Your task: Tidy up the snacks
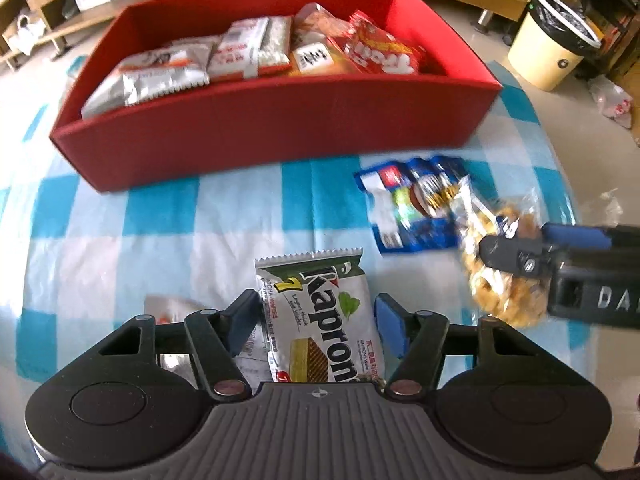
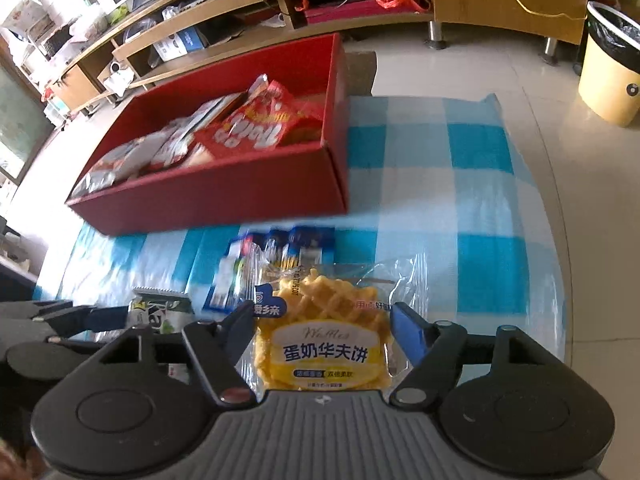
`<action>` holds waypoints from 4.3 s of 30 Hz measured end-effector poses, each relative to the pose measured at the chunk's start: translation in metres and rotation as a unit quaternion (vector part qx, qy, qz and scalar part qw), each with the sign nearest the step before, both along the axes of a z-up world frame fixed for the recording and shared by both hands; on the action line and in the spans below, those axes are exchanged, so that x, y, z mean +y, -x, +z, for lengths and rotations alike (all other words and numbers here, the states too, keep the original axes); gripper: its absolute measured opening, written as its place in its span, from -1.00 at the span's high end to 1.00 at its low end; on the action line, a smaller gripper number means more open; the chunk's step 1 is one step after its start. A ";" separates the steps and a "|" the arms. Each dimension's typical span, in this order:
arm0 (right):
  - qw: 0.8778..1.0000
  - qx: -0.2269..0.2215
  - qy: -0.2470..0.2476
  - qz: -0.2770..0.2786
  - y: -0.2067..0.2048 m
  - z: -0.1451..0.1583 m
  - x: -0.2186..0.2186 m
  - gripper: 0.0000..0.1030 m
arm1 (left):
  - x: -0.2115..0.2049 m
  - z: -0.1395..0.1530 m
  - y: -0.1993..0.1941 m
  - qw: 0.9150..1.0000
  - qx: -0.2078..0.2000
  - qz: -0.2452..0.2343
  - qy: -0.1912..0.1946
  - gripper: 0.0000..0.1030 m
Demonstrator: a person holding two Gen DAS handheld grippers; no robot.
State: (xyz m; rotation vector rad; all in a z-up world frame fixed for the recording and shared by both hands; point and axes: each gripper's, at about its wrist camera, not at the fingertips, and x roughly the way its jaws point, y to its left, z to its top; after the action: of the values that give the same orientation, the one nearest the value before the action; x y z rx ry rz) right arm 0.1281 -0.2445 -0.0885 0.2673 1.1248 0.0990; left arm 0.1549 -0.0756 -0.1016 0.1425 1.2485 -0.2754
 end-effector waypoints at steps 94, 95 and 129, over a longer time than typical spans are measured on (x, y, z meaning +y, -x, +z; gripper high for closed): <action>0.999 -0.037 0.032 0.005 0.043 0.019 0.034 -0.48 | 0.013 0.029 0.049 0.998 -0.063 0.020 -0.008 -0.25; 0.999 -0.038 0.032 0.005 0.043 0.020 0.034 -0.48 | 0.013 0.029 0.048 0.998 -0.063 0.020 -0.007 -0.25; 0.998 -0.060 0.020 -0.004 0.038 0.034 0.031 -0.48 | 0.022 0.044 0.039 0.997 -0.069 0.037 0.024 -0.25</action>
State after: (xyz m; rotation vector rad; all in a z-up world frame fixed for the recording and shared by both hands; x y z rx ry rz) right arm 0.0899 -0.2137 -0.0543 0.2285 1.0045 0.0840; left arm 0.1164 -0.0540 -0.0575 0.0713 1.1068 -0.2271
